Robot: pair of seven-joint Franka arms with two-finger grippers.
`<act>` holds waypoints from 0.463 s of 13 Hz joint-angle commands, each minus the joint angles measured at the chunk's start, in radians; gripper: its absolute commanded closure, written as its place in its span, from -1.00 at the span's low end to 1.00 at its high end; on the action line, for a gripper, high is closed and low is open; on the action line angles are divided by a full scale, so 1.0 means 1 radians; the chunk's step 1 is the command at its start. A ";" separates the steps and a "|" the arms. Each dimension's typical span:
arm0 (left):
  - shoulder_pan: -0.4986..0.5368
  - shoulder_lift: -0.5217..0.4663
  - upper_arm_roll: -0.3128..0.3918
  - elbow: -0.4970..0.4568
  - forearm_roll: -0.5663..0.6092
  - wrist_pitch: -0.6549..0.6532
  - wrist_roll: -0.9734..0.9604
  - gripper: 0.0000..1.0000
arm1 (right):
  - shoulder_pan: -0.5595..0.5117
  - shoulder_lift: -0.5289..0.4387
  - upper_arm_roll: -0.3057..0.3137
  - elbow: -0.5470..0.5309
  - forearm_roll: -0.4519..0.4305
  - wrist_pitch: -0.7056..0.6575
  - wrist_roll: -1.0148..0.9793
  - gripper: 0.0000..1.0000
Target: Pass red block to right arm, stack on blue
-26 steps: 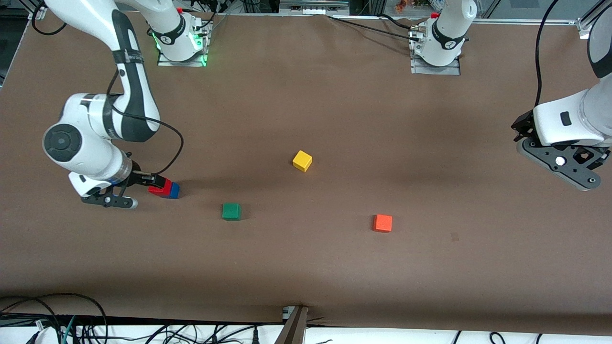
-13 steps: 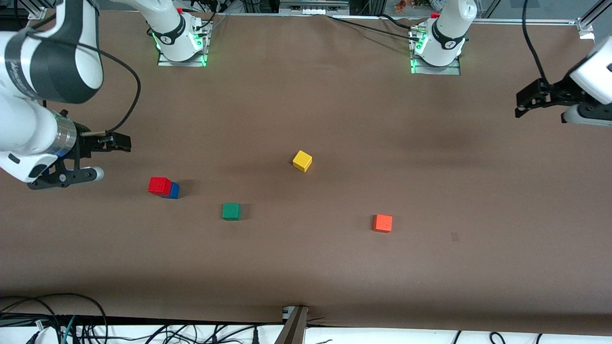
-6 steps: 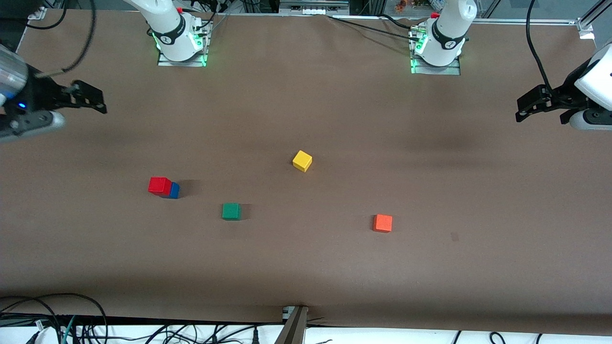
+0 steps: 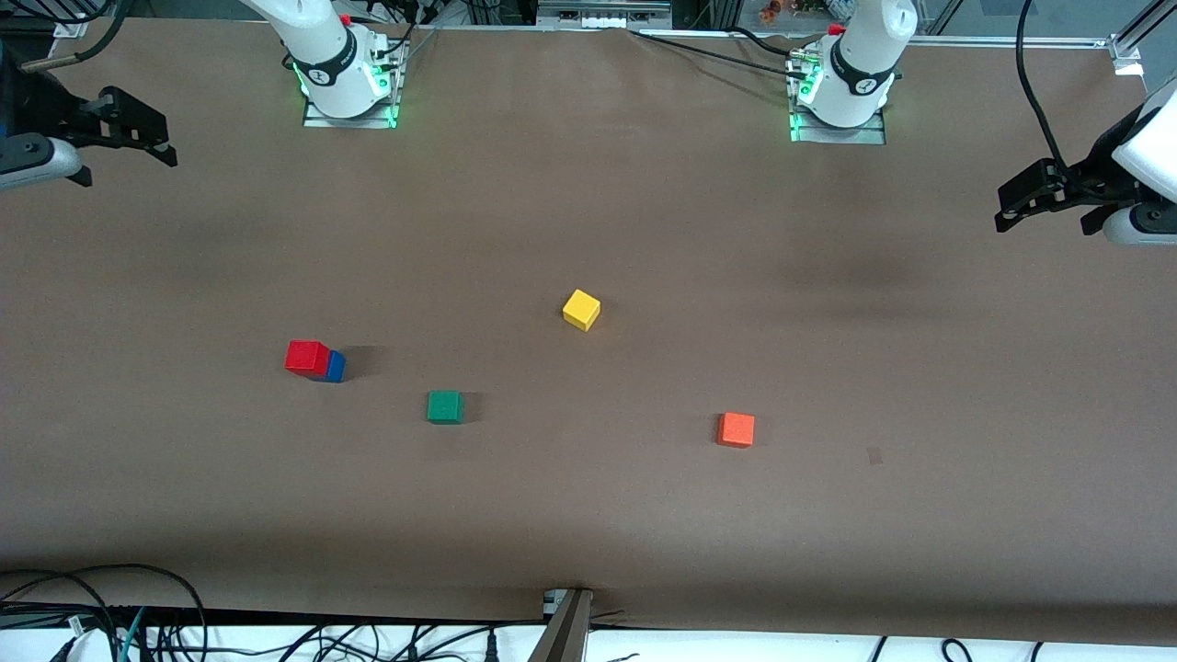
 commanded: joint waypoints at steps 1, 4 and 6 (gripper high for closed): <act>0.000 0.029 0.005 0.057 -0.009 -0.004 -0.007 -1.00 | -0.021 -0.038 0.027 -0.048 -0.017 -0.022 0.097 -1.00; 0.012 0.029 0.011 0.060 -0.009 0.002 0.006 -1.00 | -0.023 0.015 0.010 -0.027 -0.015 -0.013 0.094 -1.00; 0.012 0.024 0.004 0.054 -0.010 -0.006 -0.007 -1.00 | -0.021 0.045 -0.002 0.010 -0.015 -0.015 0.091 -1.00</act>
